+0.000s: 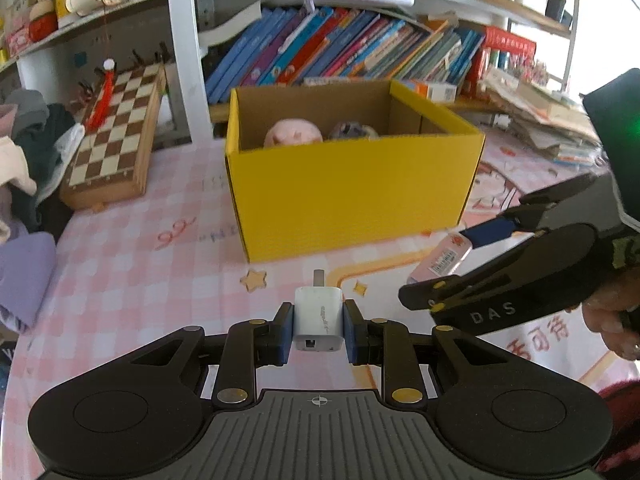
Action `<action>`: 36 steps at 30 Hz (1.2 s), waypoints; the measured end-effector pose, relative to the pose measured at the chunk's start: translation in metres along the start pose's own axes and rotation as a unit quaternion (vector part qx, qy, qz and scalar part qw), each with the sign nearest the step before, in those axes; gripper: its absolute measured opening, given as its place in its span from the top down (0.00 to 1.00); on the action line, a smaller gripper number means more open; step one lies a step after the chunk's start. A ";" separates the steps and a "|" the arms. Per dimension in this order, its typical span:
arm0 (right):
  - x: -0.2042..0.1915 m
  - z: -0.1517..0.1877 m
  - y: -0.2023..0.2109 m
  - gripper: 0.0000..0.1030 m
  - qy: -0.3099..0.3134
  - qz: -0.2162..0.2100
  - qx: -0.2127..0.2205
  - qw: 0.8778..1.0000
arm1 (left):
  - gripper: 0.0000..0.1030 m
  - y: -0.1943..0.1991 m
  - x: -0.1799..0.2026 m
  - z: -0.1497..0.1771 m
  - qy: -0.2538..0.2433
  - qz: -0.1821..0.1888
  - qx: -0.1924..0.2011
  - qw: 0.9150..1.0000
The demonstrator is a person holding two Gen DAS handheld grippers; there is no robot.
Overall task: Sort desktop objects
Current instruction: 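Lift the charger with the left tool into the box while the right tool lowers the USB stick inside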
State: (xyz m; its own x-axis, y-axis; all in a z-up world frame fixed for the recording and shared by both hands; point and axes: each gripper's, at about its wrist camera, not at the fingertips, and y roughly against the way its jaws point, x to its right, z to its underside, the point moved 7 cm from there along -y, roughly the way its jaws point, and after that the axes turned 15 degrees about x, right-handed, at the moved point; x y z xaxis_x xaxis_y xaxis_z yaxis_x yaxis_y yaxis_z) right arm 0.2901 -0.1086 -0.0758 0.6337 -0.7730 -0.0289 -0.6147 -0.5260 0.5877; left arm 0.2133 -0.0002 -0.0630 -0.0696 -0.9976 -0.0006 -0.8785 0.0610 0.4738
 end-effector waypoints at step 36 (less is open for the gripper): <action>0.089 -0.193 -0.018 0.26 0.093 0.012 0.162 0.982 | 0.77 -0.079 0.026 -0.121 -0.037 0.048 0.087 0.994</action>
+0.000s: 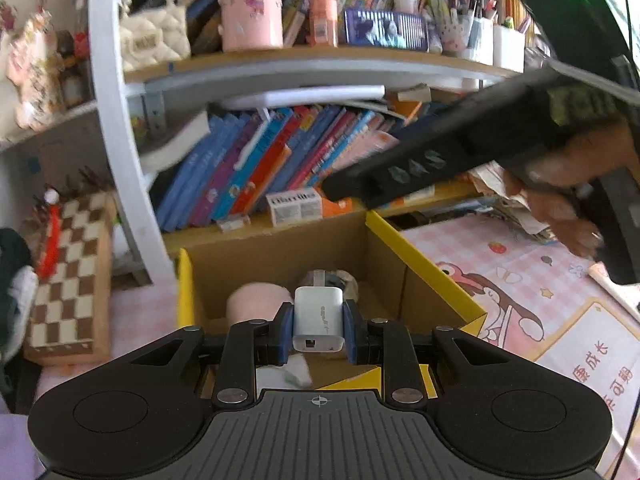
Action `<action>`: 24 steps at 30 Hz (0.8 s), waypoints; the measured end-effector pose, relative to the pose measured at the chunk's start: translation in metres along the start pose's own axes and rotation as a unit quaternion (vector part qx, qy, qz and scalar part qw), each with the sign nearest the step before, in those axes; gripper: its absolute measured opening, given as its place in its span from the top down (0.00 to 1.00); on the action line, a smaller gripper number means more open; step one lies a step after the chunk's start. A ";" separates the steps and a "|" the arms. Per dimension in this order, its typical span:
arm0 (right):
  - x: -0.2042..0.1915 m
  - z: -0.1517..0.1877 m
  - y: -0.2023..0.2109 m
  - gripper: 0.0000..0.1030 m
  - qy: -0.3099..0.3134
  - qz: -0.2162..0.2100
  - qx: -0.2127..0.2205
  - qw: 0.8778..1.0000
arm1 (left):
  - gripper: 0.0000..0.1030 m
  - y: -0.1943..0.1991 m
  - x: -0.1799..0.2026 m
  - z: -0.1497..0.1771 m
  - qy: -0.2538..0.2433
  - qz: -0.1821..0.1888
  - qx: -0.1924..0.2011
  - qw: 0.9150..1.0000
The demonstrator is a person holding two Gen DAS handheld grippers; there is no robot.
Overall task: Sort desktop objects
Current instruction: 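Lift the charger with the left tool into the box while the right tool lowers the USB stick inside, then open both tools to release the charger and USB stick in the box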
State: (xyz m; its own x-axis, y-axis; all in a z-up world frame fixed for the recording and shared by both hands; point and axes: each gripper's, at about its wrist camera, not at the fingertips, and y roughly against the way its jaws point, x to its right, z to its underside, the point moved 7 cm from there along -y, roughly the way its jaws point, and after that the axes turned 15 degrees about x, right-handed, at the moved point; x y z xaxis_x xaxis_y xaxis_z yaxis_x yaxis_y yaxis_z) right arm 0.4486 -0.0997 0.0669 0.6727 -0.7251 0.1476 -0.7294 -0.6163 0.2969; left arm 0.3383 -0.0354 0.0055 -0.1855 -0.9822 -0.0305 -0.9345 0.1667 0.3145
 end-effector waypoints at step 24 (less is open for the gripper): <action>-0.014 0.105 -0.103 0.26 -0.037 -0.075 -0.206 0.975 | 0.77 -0.070 0.013 0.041 0.076 0.059 -0.113 0.989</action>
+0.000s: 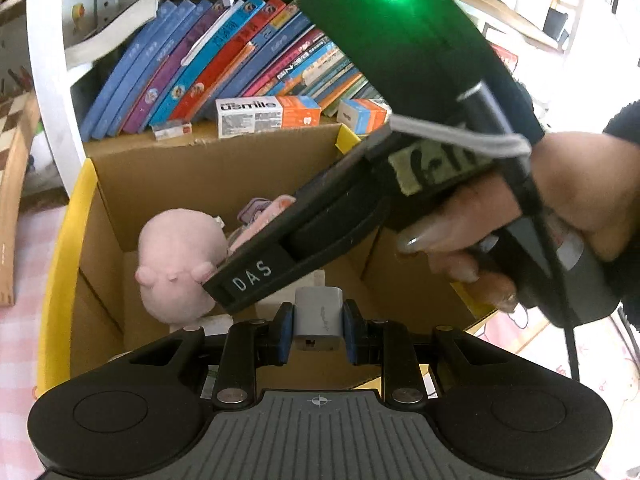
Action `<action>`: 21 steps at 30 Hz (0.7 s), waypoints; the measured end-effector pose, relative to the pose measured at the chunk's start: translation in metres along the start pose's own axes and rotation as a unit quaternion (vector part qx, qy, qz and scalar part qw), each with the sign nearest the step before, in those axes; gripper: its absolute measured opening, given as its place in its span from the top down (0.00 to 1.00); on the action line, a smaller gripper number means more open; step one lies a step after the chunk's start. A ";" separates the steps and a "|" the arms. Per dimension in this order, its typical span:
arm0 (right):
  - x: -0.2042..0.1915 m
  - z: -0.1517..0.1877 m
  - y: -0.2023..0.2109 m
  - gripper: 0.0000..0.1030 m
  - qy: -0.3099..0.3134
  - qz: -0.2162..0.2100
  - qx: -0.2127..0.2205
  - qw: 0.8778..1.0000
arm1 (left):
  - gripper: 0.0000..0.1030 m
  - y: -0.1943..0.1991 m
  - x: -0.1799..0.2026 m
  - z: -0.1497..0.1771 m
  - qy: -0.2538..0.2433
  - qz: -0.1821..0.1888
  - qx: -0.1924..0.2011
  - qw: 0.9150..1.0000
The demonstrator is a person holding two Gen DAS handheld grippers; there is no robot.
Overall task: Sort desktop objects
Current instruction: 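Open both tools to release the charger and USB stick in the box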
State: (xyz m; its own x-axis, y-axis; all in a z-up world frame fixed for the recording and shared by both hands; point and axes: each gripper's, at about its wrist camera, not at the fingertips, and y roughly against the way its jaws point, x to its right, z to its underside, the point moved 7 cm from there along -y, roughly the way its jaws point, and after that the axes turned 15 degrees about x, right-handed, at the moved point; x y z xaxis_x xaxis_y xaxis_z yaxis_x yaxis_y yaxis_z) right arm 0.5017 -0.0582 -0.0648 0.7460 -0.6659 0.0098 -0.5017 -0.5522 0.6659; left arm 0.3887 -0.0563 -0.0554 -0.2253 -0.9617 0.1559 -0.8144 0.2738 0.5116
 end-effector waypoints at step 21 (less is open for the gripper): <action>0.000 -0.015 0.033 0.15 -0.041 -0.003 0.046 0.998 | 0.18 0.022 0.007 -0.008 -0.021 -0.047 0.031 0.998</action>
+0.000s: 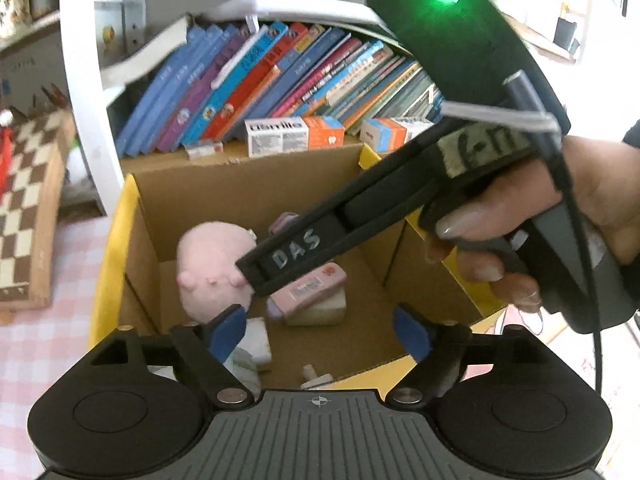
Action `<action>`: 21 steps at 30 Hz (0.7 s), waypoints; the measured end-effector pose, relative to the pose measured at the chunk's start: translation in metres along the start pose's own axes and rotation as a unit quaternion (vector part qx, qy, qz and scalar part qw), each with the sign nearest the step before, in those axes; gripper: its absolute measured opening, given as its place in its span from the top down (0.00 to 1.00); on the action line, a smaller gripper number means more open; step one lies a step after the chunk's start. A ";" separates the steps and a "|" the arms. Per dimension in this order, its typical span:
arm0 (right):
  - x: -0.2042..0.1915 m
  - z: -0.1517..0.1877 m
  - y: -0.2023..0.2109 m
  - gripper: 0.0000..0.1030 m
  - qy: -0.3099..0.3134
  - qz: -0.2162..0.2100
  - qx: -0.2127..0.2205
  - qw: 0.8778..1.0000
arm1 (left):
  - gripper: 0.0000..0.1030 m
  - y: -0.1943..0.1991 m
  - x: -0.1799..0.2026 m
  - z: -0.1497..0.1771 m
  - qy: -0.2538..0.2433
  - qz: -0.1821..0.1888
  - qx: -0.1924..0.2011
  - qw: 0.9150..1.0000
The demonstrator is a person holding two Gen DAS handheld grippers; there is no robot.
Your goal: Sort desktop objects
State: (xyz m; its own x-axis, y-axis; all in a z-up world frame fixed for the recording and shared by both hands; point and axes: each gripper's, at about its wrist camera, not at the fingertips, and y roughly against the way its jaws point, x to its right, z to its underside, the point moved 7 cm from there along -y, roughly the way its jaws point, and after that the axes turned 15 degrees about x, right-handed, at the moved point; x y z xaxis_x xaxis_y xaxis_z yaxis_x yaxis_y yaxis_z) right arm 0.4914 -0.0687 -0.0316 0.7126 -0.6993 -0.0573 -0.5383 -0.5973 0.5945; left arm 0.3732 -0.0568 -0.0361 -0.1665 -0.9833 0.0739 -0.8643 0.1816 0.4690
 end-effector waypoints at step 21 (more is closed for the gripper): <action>-0.016 0.007 0.109 0.03 -0.024 0.088 0.112 0.990 | 0.10 0.081 -0.014 0.008 -0.043 -0.033 0.047 0.997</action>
State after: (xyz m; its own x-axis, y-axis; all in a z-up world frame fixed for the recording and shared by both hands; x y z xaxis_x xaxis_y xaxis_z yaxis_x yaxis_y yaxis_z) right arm 0.4176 -0.1257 0.0284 0.5800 -0.8146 -0.0097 -0.7420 -0.5332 0.4063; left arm 0.3016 -0.0284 -0.0058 -0.1442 -0.9890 -0.0321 -0.9149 0.1209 0.3852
